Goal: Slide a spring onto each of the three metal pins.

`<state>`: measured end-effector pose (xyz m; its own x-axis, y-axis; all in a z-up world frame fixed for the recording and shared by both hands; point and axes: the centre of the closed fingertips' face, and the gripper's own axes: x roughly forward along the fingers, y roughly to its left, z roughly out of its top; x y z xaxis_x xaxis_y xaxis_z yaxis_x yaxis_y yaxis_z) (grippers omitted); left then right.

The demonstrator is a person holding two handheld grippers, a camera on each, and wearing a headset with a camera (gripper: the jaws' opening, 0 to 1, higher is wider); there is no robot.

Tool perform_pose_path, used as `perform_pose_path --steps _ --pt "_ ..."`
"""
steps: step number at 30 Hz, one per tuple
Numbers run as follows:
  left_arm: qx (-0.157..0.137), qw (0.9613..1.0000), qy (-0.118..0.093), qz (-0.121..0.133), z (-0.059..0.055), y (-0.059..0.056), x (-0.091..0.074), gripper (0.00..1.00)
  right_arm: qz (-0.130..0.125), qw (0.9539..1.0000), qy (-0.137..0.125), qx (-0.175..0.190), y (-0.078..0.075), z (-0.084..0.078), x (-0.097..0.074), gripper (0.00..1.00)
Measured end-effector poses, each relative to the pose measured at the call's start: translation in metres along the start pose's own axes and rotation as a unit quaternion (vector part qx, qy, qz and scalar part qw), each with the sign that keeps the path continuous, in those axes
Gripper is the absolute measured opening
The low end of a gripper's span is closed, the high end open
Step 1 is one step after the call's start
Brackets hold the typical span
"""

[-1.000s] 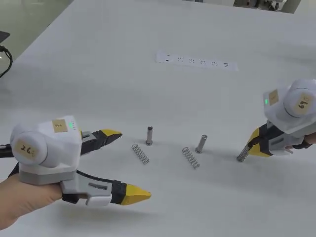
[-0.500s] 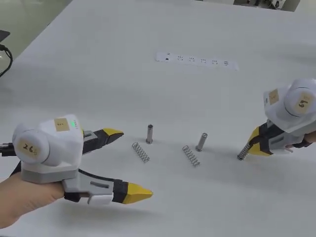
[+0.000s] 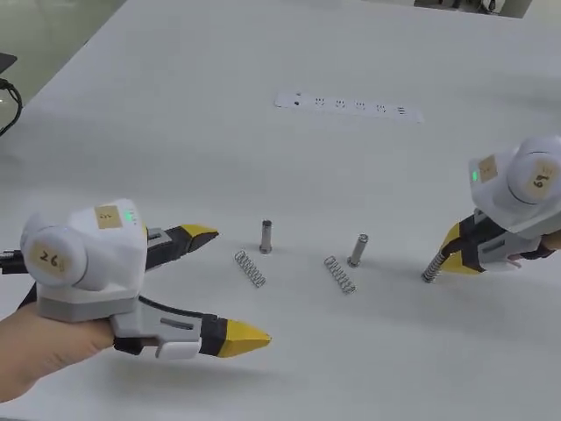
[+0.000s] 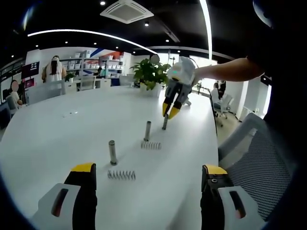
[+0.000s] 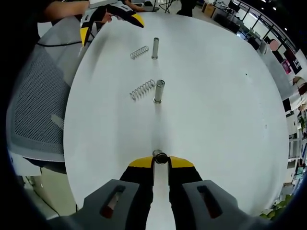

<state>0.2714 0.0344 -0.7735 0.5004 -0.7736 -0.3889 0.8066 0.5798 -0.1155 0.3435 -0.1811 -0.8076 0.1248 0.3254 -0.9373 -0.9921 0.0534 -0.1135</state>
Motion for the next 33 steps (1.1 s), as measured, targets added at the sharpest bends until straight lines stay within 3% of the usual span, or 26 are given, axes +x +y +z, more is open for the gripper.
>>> perform_pose_path --steps 9,18,33 --pt "0.006 1.0000 -0.002 0.000 0.010 0.001 0.000 0.87 -0.008 0.9999 -0.011 -0.004 -0.004 0.007 -0.004 0.12" --pt "0.018 0.9998 -0.007 -0.003 0.025 0.006 0.002 0.88 -0.016 0.9991 -0.039 0.005 -0.003 0.017 -0.013 0.13" --pt "0.030 0.9995 -0.013 -0.007 0.039 0.011 0.005 0.88 -0.040 0.9967 -0.067 0.024 -0.001 0.021 -0.027 0.15"
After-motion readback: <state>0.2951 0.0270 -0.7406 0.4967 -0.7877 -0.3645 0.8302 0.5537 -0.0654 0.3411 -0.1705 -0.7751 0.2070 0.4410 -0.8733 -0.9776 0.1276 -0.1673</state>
